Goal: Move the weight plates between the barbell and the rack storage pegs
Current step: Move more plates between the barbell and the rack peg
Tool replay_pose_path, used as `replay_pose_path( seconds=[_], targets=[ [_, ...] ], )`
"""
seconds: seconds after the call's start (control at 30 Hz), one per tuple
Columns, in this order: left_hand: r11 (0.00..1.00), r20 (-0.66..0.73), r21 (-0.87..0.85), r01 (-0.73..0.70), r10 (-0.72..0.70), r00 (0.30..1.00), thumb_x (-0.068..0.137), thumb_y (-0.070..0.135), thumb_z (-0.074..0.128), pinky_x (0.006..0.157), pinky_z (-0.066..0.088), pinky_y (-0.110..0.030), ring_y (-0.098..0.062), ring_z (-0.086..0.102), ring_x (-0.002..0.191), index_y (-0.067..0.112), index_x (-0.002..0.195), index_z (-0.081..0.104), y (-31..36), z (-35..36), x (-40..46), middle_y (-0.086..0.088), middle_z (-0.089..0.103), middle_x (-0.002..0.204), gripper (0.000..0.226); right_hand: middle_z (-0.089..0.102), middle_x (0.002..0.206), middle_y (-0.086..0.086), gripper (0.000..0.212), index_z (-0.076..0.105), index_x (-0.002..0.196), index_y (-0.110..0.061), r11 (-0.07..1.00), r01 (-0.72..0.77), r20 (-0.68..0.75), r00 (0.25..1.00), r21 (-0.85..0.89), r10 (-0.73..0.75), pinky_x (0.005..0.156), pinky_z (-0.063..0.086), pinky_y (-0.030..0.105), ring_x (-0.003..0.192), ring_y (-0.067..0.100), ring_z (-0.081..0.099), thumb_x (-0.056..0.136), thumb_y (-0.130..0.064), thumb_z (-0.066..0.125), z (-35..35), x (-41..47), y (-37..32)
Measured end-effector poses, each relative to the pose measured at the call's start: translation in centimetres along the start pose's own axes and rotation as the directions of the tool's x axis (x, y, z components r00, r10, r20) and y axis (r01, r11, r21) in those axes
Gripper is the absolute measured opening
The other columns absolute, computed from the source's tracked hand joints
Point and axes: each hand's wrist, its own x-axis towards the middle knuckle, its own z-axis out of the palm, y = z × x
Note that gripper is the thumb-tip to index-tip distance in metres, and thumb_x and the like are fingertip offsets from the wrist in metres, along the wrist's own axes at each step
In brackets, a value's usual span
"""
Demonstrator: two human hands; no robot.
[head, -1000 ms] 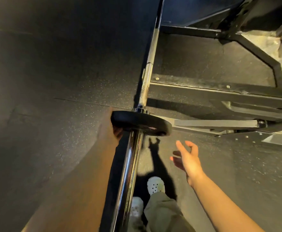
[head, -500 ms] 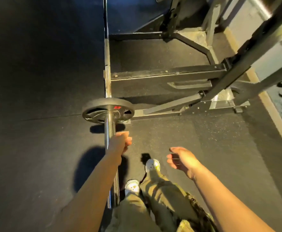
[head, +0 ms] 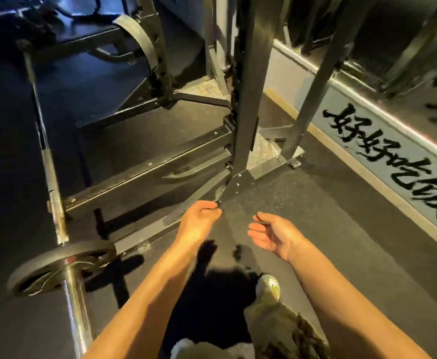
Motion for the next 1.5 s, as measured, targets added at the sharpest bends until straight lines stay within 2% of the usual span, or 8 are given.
replay_pose_path(
  seconds=[0.23, 0.37, 0.7, 0.83, 1.03, 1.17, 1.33, 1.5],
  targets=[
    [0.957, 0.153, 0.129, -0.259, 0.239, 0.959, 0.098, 0.023, 0.047, 0.062, 0.044, -0.025, -0.008, 0.053, 0.05, 0.022, 0.084, 0.066, 10.9, 15.5, 3.3, 0.0, 0.057, 0.057, 0.024, 0.064, 0.082, 0.004, 0.016, 0.06, 0.091, -0.016, 0.984, 0.134, -0.125, 0.985, 0.116, -0.12, 0.061, 0.049, 0.027, 0.071, 0.016, 0.064, 0.097, -0.026, 0.051, -12.7, 0.7, -11.9],
    [0.902, 0.191, 0.247, -0.355, 0.314, 0.93, 0.102, 0.037, 0.035, 0.071, 0.038, -0.031, -0.015, 0.048, 0.066, 0.031, 0.069, 0.061, 16.5, 21.4, 4.9, 0.003, 0.057, 0.073, 0.043, 0.065, 0.082, 0.004, 0.015, 0.06, 0.091, -0.015, 0.952, 0.218, -0.193, 0.965, 0.215, -0.178, 0.061, 0.049, 0.027, 0.07, 0.016, 0.063, 0.096, -0.025, 0.052, -18.5, -0.1, -17.4],
    [0.858, 0.447, 0.033, -0.513, 0.447, 0.775, 0.1, 0.03, 0.044, 0.067, 0.048, -0.023, -0.008, 0.057, 0.056, 0.015, 0.09, 0.066, 29.8, 30.2, 10.2, -0.001, 0.062, 0.063, 0.028, 0.063, 0.073, 0.003, 0.018, 0.06, 0.085, -0.014, 0.825, 0.452, -0.277, 0.886, 0.338, -0.372, 0.063, 0.047, 0.027, 0.061, 0.015, 0.062, 0.097, -0.022, 0.049, -26.2, -2.0, -30.7],
    [0.815, 0.424, -0.111, -0.569, 0.556, 0.714, 0.097, 0.016, 0.053, 0.057, 0.046, -0.014, -0.008, 0.054, 0.058, 0.006, 0.096, 0.063, 36.0, 33.3, 13.9, -0.002, 0.059, 0.068, 0.014, 0.063, 0.071, 0.004, 0.015, 0.061, 0.087, -0.013, 0.773, 0.546, -0.31, 0.833, 0.322, -0.459, 0.057, 0.047, 0.027, 0.06, 0.016, 0.06, 0.096, -0.021, 0.052, -27.5, -2.3, -38.0],
    [0.638, 0.219, -0.164, -0.753, 0.768, 0.602, 0.095, 0.026, 0.055, 0.078, 0.053, -0.028, -0.009, 0.061, 0.081, 0.039, 0.087, 0.054, 47.6, 34.5, 19.9, 0.009, 0.063, 0.083, 0.015, 0.068, 0.072, 0.003, 0.015, 0.062, 0.096, -0.011, 0.674, 0.727, -0.372, 0.666, 0.13, -0.647, 0.069, 0.051, 0.03, 0.072, 0.019, 0.064, 0.095, -0.023, 0.052, -27.5, -3.2, -50.7],
    [0.415, 0.013, -0.091, -0.905, 0.909, 0.416, 0.098, 0.032, 0.049, 0.089, 0.049, -0.028, -0.007, 0.055, 0.1, 0.034, 0.107, 0.053, 56.1, 34.5, 23.6, 0.01, 0.055, 0.107, 0.01, 0.07, 0.085, 0.004, 0.026, 0.064, 0.11, -0.01, 0.552, 0.828, -0.357, 0.489, -0.095, -0.796, 0.079, 0.051, 0.037, 0.078, 0.018, 0.066, 0.093, -0.029, 0.057, -27.2, -5.1, -58.2],
    [0.01, -0.206, 0.23, -0.973, 0.978, -0.039, 0.094, 0.03, 0.05, 0.102, 0.029, -0.027, -0.023, 0.044, 0.122, 0.013, 0.126, 0.053, 66.3, 36.1, 26.9, -0.008, 0.051, 0.128, 0.036, 0.066, 0.088, 0.0, 0.025, 0.064, 0.106, -0.016, 0.312, 0.876, -0.275, 0.219, -0.366, -0.936, 0.083, 0.051, 0.038, 0.083, 0.016, 0.065, 0.092, -0.035, 0.059, -26.3, -8.4, -66.2],
    [-0.044, -0.077, 0.456, -0.889, 0.993, -0.089, 0.096, 0.043, 0.043, 0.112, 0.026, -0.051, -0.027, 0.031, 0.139, 0.018, 0.143, 0.039, 71.7, 39.3, 29.5, -0.007, 0.039, 0.147, 0.053, 0.06, 0.105, -0.012, 0.031, 0.059, 0.116, -0.025, 0.176, 0.79, -0.2, 0.068, -0.588, -0.977, 0.093, 0.048, 0.033, 0.101, 0.007, 0.057, 0.093, -0.044, 0.053, -25.4, -8.9, -74.1]
  ],
)
